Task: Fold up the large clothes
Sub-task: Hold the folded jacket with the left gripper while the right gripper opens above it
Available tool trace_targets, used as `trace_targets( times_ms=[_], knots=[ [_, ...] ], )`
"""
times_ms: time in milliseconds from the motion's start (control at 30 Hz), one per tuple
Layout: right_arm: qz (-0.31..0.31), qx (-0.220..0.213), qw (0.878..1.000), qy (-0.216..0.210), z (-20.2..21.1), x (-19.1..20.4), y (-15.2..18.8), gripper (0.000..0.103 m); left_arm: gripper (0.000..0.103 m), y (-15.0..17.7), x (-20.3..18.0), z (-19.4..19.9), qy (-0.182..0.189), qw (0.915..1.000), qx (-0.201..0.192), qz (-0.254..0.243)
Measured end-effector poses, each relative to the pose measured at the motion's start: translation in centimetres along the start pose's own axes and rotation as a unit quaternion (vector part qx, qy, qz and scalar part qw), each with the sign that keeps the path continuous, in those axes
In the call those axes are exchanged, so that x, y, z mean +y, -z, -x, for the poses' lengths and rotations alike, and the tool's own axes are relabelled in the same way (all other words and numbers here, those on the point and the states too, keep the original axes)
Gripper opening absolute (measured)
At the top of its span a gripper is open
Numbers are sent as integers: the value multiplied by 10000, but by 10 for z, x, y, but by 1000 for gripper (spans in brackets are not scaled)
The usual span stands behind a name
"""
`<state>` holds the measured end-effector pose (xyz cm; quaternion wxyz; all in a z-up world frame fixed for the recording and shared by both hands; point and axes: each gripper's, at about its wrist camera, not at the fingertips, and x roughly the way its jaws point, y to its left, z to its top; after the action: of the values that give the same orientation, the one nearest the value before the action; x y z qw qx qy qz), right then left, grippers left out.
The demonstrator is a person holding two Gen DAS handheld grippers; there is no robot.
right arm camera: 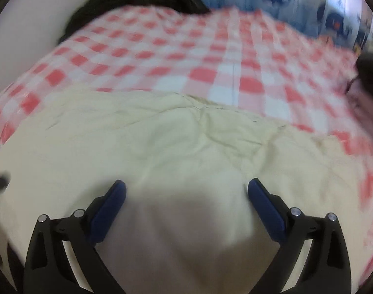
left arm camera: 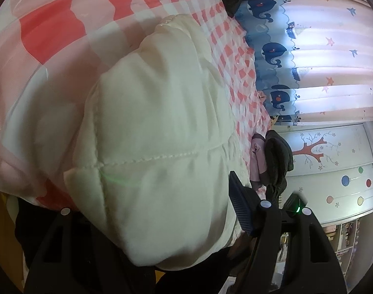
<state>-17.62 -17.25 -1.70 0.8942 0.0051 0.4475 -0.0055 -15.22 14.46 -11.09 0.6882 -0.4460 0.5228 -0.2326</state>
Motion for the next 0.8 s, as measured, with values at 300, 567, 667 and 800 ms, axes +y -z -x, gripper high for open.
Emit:
trace_targets(
  times_ms=[300,567,667,800],
  knots=[
    [103,-106,9998,107,28,3,24,97,63,4,-9,2,-173,9997,-158,-106],
    [-61,-42,9998,-175,30,-10,24,97,63,8,-26,5,-474,9977,-326,-346],
    [10,-186,9998,30,22,-14,-23,97,63,8,-29,5,-565,9970,-378,-375],
    [-15,285,9994,215,-47,-25,-81,97,63,8,-29,6,-642,9963,-414,-384]
  ],
)
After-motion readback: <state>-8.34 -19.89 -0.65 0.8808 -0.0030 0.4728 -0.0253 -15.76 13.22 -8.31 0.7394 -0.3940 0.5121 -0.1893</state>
